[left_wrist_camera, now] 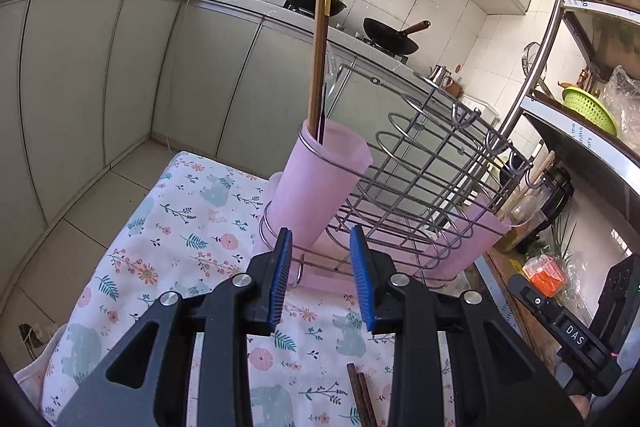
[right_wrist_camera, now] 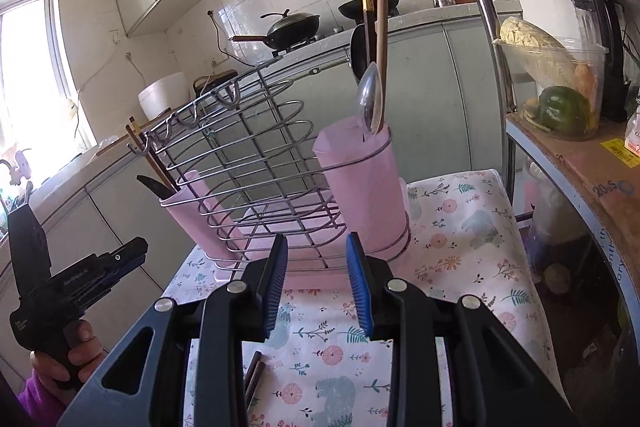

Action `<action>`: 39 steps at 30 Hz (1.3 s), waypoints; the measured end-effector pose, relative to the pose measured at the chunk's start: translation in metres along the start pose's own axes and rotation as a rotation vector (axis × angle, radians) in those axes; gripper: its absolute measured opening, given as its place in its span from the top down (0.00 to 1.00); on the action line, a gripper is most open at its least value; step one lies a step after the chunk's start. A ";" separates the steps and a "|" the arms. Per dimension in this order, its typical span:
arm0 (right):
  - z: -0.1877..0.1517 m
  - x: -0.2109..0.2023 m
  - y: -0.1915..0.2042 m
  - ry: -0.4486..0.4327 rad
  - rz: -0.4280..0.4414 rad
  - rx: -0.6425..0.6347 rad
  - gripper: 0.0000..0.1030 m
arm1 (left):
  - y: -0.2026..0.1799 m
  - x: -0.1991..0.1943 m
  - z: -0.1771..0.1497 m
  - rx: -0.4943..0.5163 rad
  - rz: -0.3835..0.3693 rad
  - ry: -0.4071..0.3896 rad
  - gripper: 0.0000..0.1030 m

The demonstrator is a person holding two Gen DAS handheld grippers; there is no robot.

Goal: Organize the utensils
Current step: 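Move both open grippers down to the dark chopsticks on the cloth, then grasp a dark chopstick with the right gripper while the left gripper grasps the other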

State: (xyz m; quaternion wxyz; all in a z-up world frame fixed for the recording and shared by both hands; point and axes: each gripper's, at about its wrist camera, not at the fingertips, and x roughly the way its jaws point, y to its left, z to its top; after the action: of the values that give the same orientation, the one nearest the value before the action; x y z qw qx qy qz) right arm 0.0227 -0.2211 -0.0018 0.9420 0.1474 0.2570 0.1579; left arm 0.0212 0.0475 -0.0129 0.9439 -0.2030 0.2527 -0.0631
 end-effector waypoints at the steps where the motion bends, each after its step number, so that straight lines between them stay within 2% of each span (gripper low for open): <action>1: -0.002 0.000 0.003 0.007 0.001 -0.004 0.72 | -0.001 -0.001 -0.002 0.003 -0.001 0.006 0.71; 10: -0.012 0.005 0.008 0.096 0.018 0.028 0.72 | 0.004 -0.008 -0.013 -0.009 0.000 0.075 0.71; 13: -0.016 0.012 0.003 0.143 0.030 0.066 0.72 | 0.005 -0.009 -0.018 -0.007 0.002 0.109 0.71; 16: -0.022 0.022 -0.004 0.213 0.058 0.135 0.72 | 0.004 -0.007 -0.024 0.004 -0.027 0.156 0.71; 20: -0.034 0.036 -0.015 0.323 0.113 0.235 0.71 | -0.003 0.008 -0.036 0.013 -0.106 0.314 0.71; 23: -0.045 0.045 -0.020 0.404 0.168 0.306 0.71 | -0.007 0.024 -0.051 -0.020 -0.178 0.447 0.71; 26: -0.058 0.053 -0.022 0.479 0.221 0.361 0.71 | -0.009 0.037 -0.063 -0.061 -0.194 0.539 0.72; 28: -0.066 0.058 -0.021 0.516 0.243 0.383 0.71 | -0.007 0.046 -0.071 -0.089 -0.178 0.585 0.72; 36: -0.082 0.077 -0.001 0.616 0.279 0.378 0.71 | -0.005 0.045 -0.075 -0.079 -0.130 0.574 0.72; 39: -0.086 0.085 0.007 0.638 0.265 0.349 0.71 | -0.001 0.040 -0.074 -0.079 -0.125 0.563 0.72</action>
State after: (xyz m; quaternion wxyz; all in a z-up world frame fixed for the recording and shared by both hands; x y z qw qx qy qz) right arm 0.0455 -0.1658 -0.1071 0.7470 0.2808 0.5388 0.2700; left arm 0.0190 0.0119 -0.0890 0.8223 -0.2292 0.4940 -0.1652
